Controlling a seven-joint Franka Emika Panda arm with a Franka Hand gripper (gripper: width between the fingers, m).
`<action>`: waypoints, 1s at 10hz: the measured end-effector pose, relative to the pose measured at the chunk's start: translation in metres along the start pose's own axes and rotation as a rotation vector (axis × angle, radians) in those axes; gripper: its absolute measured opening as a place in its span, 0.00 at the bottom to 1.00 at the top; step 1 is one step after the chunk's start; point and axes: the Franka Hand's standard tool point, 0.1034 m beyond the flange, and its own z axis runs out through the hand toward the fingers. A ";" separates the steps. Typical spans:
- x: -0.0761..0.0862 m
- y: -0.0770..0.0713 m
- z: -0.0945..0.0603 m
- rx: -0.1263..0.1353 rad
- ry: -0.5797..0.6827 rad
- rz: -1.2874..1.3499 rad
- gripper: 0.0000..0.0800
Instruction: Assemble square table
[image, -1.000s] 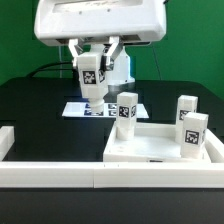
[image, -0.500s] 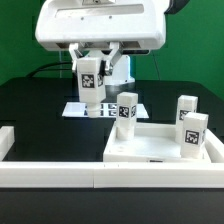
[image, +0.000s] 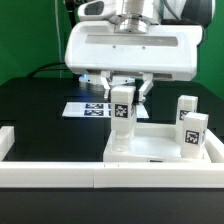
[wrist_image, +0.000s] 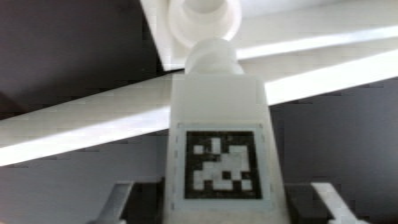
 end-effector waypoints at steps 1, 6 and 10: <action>0.000 0.000 0.000 0.000 0.000 0.000 0.36; -0.012 -0.003 0.004 -0.005 -0.014 -0.017 0.36; -0.015 0.001 0.008 -0.013 -0.016 -0.019 0.36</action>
Offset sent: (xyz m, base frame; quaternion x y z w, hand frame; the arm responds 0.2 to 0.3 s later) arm -0.0078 0.0052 -0.0020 -0.0161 0.0205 -0.0032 0.9997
